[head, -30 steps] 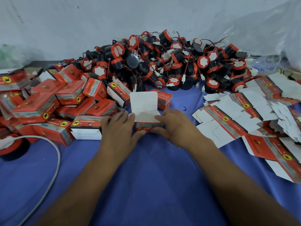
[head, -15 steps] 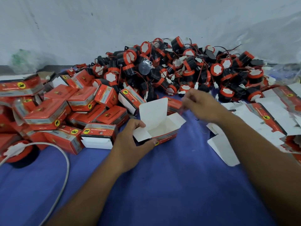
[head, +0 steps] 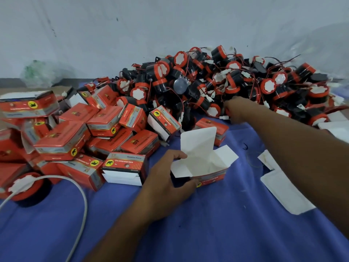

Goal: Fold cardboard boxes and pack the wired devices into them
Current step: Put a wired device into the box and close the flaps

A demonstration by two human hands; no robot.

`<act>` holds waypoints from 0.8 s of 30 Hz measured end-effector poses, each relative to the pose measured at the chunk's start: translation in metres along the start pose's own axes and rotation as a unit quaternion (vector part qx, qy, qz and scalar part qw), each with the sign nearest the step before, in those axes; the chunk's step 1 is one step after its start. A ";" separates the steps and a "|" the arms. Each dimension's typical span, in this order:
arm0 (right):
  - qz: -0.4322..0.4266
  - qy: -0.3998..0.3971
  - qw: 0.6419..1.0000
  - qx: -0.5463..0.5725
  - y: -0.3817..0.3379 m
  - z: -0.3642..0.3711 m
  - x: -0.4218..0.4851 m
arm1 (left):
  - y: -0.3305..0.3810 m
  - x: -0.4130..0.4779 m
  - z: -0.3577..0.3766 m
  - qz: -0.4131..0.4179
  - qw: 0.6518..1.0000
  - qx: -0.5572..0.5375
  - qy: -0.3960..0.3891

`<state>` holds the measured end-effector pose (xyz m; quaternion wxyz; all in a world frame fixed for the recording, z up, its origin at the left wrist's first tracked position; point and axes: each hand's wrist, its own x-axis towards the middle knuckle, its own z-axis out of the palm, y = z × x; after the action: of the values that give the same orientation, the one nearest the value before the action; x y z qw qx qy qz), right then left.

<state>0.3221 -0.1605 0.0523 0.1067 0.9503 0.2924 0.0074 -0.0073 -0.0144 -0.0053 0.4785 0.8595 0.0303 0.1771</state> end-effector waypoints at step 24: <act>-0.140 0.127 0.527 0.829 -0.041 -0.028 -0.241 | 0.010 -0.005 0.000 0.051 0.997 0.014 -0.056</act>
<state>0.0972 -0.2565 0.0831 -0.7676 0.5469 0.3067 -0.1326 -0.0131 -0.0212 0.0014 0.4575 0.8753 -0.0379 0.1521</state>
